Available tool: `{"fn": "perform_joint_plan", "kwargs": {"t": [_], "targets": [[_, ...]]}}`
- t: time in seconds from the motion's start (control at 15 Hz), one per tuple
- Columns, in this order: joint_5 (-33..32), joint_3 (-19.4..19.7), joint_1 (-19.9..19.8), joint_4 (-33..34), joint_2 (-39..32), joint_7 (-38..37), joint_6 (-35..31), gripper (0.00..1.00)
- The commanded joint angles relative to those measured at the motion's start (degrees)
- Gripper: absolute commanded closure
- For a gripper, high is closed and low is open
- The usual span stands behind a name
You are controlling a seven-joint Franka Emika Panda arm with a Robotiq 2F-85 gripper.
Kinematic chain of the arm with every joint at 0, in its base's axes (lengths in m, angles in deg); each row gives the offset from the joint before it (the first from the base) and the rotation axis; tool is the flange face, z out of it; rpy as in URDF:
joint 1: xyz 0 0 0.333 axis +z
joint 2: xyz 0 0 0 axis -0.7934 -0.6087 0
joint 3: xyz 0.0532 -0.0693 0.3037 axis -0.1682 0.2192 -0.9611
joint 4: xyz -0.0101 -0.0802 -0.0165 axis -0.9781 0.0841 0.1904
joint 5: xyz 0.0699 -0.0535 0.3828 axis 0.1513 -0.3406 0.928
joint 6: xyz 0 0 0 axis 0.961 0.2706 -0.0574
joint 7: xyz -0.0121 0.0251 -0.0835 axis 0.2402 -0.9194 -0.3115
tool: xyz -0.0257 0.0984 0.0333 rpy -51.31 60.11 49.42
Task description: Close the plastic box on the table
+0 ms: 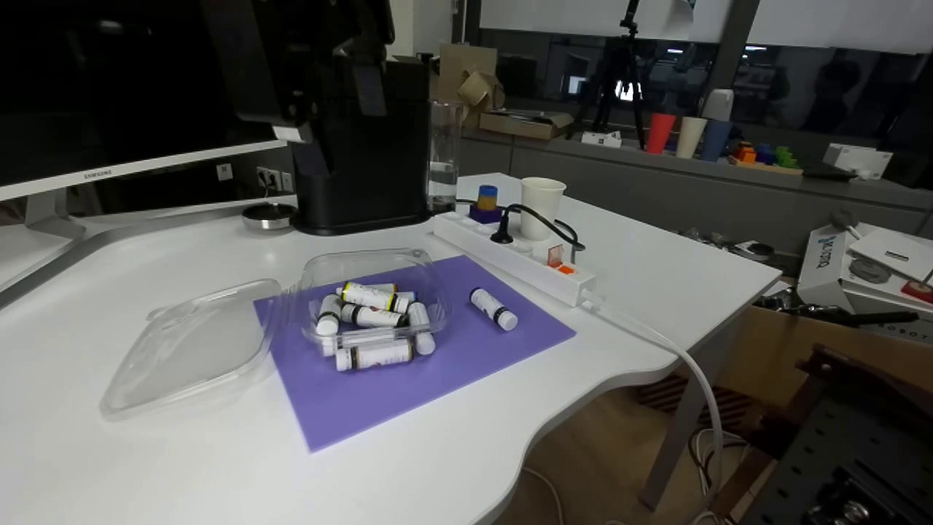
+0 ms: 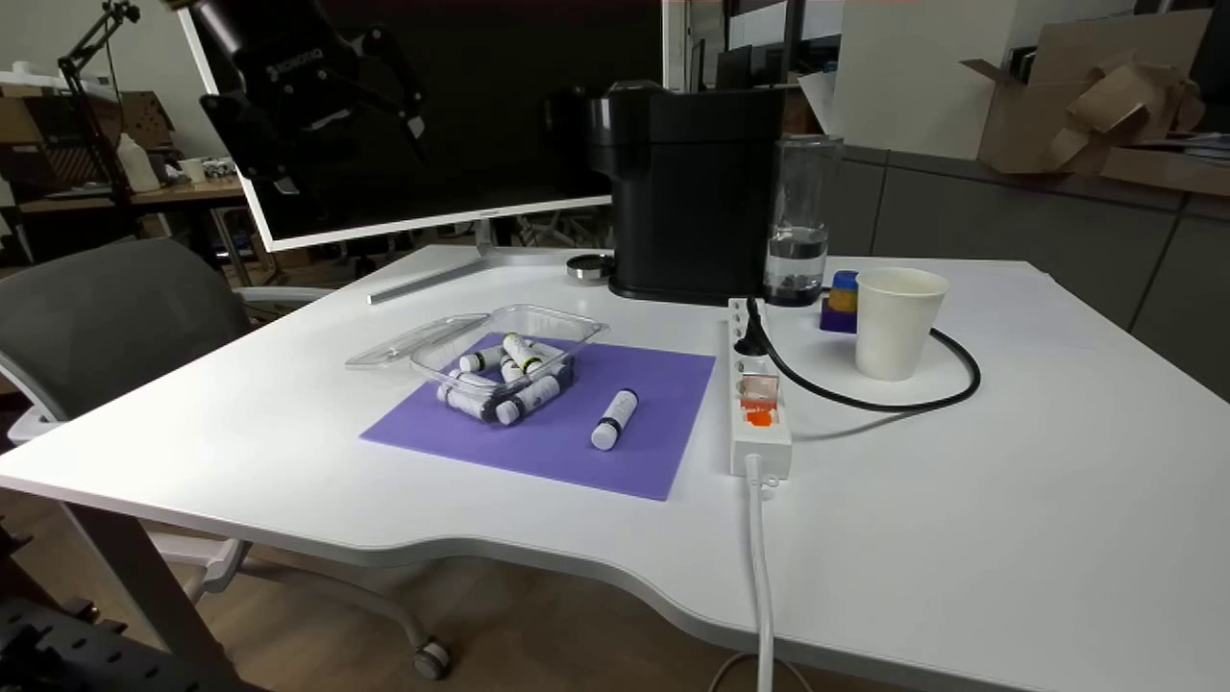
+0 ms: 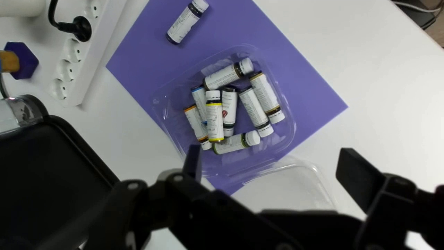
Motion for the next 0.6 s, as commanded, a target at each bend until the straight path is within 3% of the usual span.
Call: {"fn": "perform_joint_plan", "kwargs": {"t": [0.0,0.2,0.53], "targets": [[-0.08,0.72,0.86,0.06,-0.11,0.03,0.18,0.00],[-5.54,-0.52,0.03,0.28,-0.87,-2.47,0.03,0.00],[-28.48,-3.64,-2.06,1.78,-7.19,-15.61,-3.15,0.00]]}}
